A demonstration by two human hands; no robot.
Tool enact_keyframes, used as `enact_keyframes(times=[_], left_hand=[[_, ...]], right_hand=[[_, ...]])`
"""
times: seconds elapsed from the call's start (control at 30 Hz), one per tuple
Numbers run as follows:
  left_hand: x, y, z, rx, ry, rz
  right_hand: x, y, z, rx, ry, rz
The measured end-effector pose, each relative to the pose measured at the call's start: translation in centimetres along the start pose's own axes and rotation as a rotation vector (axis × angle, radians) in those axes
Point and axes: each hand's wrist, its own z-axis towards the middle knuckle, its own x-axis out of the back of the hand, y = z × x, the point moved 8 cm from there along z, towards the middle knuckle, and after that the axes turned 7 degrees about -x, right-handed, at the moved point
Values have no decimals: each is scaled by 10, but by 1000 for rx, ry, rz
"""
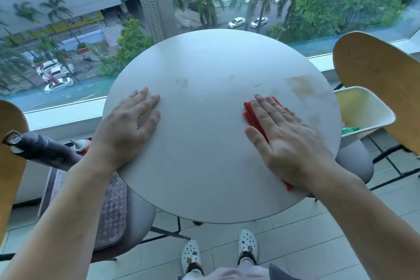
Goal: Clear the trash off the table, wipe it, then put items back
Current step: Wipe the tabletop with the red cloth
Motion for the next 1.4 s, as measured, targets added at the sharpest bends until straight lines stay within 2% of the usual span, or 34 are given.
enact_keyframes(times=[0.2, 0.43, 0.8, 1.07, 1.4], left_hand=[[-1, -1, 1, -7, 7, -4], [-2, -2, 0, 2, -11, 8], [-2, 7, -1, 23, -81, 134], [-1, 13, -6, 162, 6, 79], [-5, 15, -8, 193, 48, 82]], right_hand=[[4, 12, 31, -27, 5, -3], [-3, -17, 64, -9, 6, -13], [-7, -40, 17, 60, 18, 32], [0, 4, -13, -105, 50, 21], [12, 69, 13, -199, 50, -11]])
